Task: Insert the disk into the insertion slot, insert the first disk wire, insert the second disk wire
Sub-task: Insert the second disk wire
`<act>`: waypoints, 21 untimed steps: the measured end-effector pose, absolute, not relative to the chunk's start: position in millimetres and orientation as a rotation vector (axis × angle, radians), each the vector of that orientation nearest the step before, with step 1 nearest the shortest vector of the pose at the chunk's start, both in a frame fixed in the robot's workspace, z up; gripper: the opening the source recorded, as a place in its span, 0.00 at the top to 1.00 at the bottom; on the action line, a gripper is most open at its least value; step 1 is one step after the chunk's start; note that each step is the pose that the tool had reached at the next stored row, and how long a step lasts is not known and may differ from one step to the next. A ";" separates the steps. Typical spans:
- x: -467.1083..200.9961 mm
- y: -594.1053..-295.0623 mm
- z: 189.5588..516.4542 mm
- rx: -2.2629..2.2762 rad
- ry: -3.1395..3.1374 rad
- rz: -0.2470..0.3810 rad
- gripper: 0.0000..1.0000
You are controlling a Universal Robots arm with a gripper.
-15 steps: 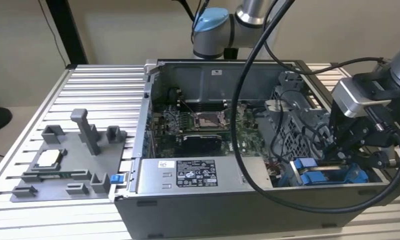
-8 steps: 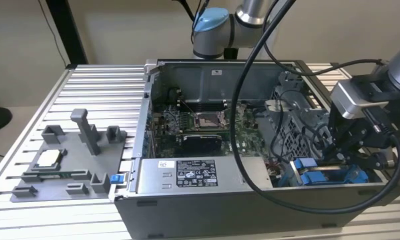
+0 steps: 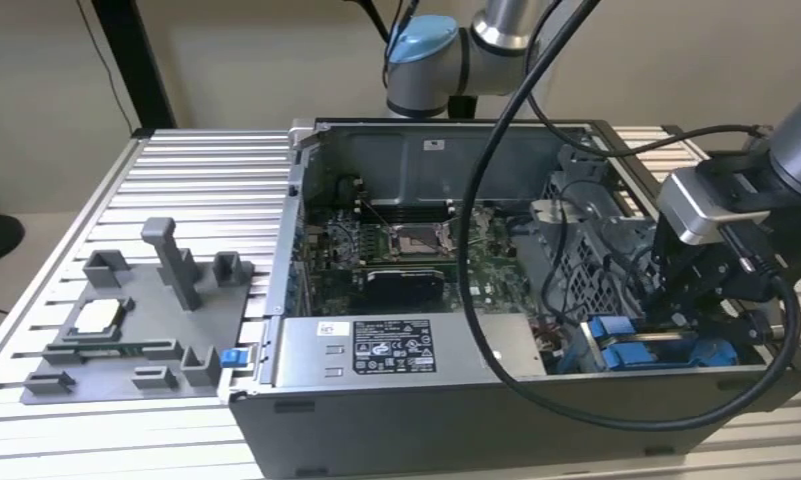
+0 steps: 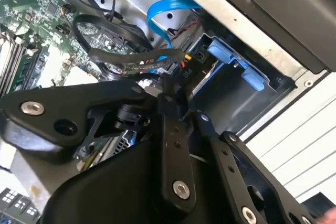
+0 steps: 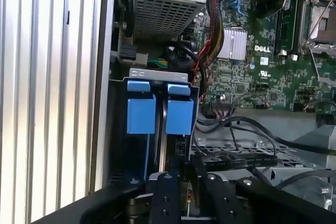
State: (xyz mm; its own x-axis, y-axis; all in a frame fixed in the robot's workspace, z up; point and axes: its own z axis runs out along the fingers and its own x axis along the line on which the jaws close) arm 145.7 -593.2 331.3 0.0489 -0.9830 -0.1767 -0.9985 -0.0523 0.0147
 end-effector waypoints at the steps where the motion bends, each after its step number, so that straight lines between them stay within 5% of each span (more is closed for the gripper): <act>1: 145.6 -593.4 334.6 -2.191 2.082 0.211 0.00; 13: 145.5 -593.4 390.0 -2.191 2.084 0.210 0.00; 21: 145.5 -593.4 391.8 -2.191 2.084 0.210 0.00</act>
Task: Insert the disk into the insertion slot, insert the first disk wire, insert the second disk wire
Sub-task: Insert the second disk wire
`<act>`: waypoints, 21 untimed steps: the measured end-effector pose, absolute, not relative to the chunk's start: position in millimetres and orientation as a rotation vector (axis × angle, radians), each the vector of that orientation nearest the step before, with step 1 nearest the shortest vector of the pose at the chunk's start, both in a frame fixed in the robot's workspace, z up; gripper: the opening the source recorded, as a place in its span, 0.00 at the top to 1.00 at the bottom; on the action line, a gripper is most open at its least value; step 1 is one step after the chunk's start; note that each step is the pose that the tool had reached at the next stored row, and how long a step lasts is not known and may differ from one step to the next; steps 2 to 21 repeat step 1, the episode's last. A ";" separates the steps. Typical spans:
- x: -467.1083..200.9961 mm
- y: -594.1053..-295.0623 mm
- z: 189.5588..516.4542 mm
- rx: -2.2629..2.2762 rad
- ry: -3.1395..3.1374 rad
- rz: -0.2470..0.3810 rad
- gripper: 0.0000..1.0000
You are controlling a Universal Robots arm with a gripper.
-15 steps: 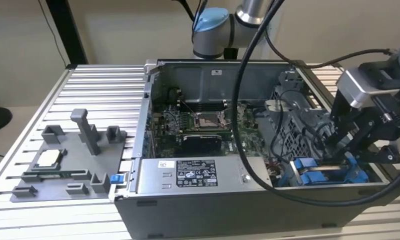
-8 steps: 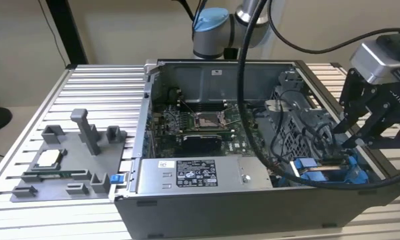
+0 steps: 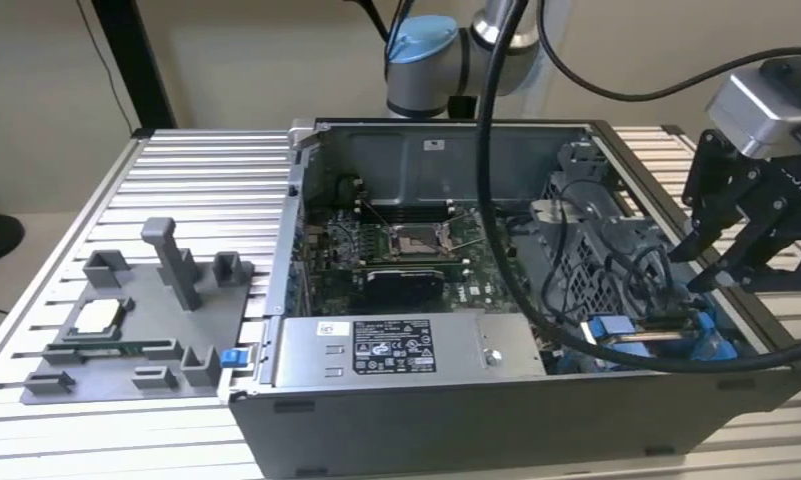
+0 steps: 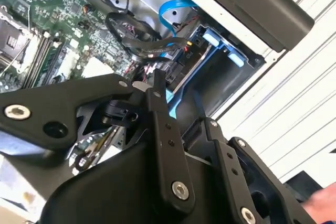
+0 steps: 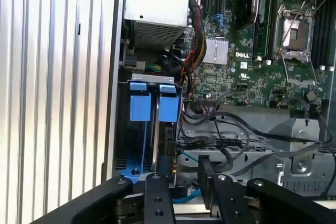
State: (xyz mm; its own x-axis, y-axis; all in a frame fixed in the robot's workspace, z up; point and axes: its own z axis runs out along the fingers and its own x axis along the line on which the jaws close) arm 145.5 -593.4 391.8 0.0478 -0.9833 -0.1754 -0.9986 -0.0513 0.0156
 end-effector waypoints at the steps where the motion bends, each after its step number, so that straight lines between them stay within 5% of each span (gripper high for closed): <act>1: 145.5 -593.4 391.8 -2.191 2.084 0.210 0.00; 21: 145.5 -593.4 391.8 -2.191 2.084 0.210 0.00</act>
